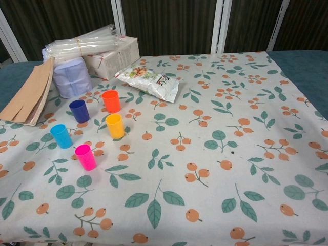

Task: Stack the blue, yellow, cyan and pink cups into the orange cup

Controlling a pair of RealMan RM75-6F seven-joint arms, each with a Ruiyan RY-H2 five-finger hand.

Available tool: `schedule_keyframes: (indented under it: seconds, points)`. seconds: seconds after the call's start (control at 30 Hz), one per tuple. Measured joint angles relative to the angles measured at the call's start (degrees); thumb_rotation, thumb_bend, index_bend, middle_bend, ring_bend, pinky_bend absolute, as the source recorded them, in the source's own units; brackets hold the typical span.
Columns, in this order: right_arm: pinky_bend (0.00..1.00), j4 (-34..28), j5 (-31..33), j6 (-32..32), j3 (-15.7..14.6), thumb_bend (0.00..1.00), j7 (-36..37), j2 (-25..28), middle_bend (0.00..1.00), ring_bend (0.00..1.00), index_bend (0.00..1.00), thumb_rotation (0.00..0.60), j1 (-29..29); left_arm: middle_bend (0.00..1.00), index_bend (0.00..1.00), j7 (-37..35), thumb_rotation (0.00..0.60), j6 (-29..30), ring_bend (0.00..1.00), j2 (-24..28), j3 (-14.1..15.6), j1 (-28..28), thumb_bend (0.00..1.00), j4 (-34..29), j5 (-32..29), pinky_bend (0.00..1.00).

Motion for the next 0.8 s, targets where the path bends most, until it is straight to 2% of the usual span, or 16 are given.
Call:
schedule_keyframes:
  seconds: [0.2, 0.23, 0.3, 0.37, 0.4, 0.43, 0.5, 0.53, 0.57, 0.63, 0.67, 0.8]
  points:
    - [0.00, 0.0, 0.0, 0.8, 0.0, 0.18, 0.5, 0.3, 0.00, 0.00, 0.00, 0.600, -0.5, 0.00, 0.00, -0.5, 0.600, -0.7, 0.00, -0.3, -0.1, -0.7, 0.39, 0.3, 0.5, 0.12]
    - [0.00, 0.0, 0.1, 1.0, 0.0, 0.17, 0.6, 0.4, 0.00, 0.00, 0.00, 0.600, -0.5, 0.00, 0.00, -0.8, 0.600, -0.5, 0.01, -0.6, -0.3, -0.9, 0.39, 0.5, 0.6, 0.14]
    - [0.00, 0.1, 0.1, 1.2, 0.1, 0.17, 0.5, 0.4, 0.00, 0.00, 0.00, 0.600, -0.7, 0.04, 0.00, -1.5, 0.600, -0.1, 0.09, -1.6, -1.3, -1.4, 0.39, 1.1, 0.6, 0.26]
    - [0.00, 0.1, 0.3, 0.9, 0.1, 0.17, 0.5, 0.3, 0.00, 0.00, 0.00, 0.600, -0.6, 0.17, 0.00, -2.0, 0.600, 0.1, 0.27, -2.8, -2.9, -2.2, 0.39, 1.4, 0.3, 0.48]
    - [0.00, 0.1, 0.5, 0.8, 0.2, 0.17, 0.3, 0.3, 0.00, 0.00, 0.00, 0.600, -0.5, 0.28, 0.00, -2.2, 0.600, 0.1, 0.40, -3.3, -3.8, -2.8, 0.39, 1.5, 0.1, 0.64]
    - [0.00, 0.1, 0.6, 0.6, 0.3, 0.17, 0.2, 0.2, 0.00, 0.00, 0.00, 0.600, -0.5, 0.35, 0.00, -2.4, 0.600, -0.1, 0.49, -3.9, -4.7, -3.5, 0.39, 1.6, -0.2, 0.73]
    - [0.00, 0.1, 0.9, 0.3, 0.4, 0.17, -0.1, 0.0, 0.00, 0.00, 0.00, 0.600, -0.3, 0.62, 0.02, -3.2, 0.600, -1.5, 0.79, -5.1, -6.8, -5.5, 0.39, 1.7, -1.6, 0.96]
    - [0.00, 0.1, 0.9, 0.2, 0.5, 0.17, -0.2, -0.1, 0.00, 0.00, 0.00, 0.600, -0.2, 0.69, 0.03, -3.8, 0.600, -2.4, 0.85, -5.5, -7.7, -6.3, 0.39, 1.6, -2.5, 0.98]
    - [0.00, 0.1, 1.0, 0.2, 0.5, 0.17, -0.4, -0.1, 0.00, 0.00, 0.00, 0.600, -0.2, 0.84, 0.08, -4.5, 0.600, -4.0, 0.95, -6.2, -8.9, -7.4, 0.39, 1.5, -4.0, 1.00]
    - [0.00, 0.1, 1.3, 0.1, 0.7, 0.17, -0.6, -0.3, 0.00, 0.00, 0.00, 0.600, -0.2, 0.96, 0.14, -5.6, 0.600, -6.9, 1.00, -7.1, -10.8, -9.2, 0.39, 1.4, -6.9, 1.00]
    - [0.00, 0.1, 1.5, 0.0, 0.8, 0.17, -0.7, -0.4, 0.00, 0.00, 0.00, 0.600, -0.1, 0.99, 0.17, -6.0, 0.600, -9.2, 1.00, -7.7, -12.0, -10.4, 0.39, 1.3, -9.1, 1.00]
    - [0.00, 0.1, 2.3, -0.6, 1.1, 0.17, -1.3, -0.6, 0.00, 0.00, 0.00, 0.600, 0.2, 1.00, 0.21, -5.6, 0.600, -17.4, 1.00, -9.7, -15.7, -14.7, 0.38, 0.9, -17.5, 1.00]
